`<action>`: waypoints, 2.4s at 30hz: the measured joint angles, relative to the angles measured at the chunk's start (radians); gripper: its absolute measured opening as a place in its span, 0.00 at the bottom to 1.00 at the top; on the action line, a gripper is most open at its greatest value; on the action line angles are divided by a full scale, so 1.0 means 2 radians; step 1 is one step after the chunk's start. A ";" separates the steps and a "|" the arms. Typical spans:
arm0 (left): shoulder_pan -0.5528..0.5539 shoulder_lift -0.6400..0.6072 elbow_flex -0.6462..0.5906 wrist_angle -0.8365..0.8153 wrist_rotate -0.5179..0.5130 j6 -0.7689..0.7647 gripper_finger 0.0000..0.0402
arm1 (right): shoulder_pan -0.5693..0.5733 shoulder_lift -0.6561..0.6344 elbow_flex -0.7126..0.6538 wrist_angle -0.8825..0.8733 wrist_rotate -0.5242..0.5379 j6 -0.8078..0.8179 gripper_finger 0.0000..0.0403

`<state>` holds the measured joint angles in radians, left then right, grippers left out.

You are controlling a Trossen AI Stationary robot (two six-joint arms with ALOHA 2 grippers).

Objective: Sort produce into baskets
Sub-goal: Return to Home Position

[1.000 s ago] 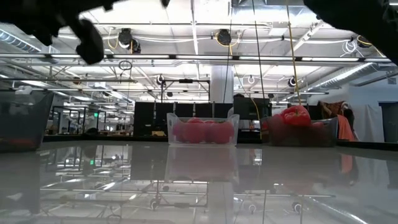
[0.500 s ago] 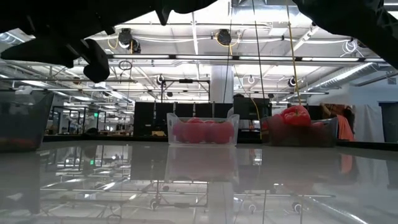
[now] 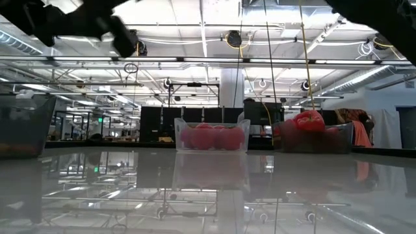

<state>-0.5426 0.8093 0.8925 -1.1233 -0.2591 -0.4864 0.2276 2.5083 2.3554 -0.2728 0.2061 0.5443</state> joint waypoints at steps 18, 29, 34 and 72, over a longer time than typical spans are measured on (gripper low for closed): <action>0.083 0.043 0.000 0.268 0.111 0.193 0.45 | 0.031 -0.213 0.001 -0.435 0.058 0.070 0.12; 0.239 0.049 0.025 0.391 0.179 0.227 0.45 | 0.060 -0.304 -0.018 -0.642 0.177 0.054 0.01; 0.273 0.025 0.039 0.399 0.180 0.243 0.45 | 0.067 -0.413 -0.126 -0.636 0.227 0.030 0.00; 0.368 -0.306 -0.377 0.653 0.098 0.010 0.45 | -0.091 -1.034 -1.171 0.245 0.011 0.064 0.00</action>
<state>0.1942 0.1966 0.1386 0.1826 -0.0621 -0.4662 0.0454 0.4412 0.0139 0.2172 0.2277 0.6729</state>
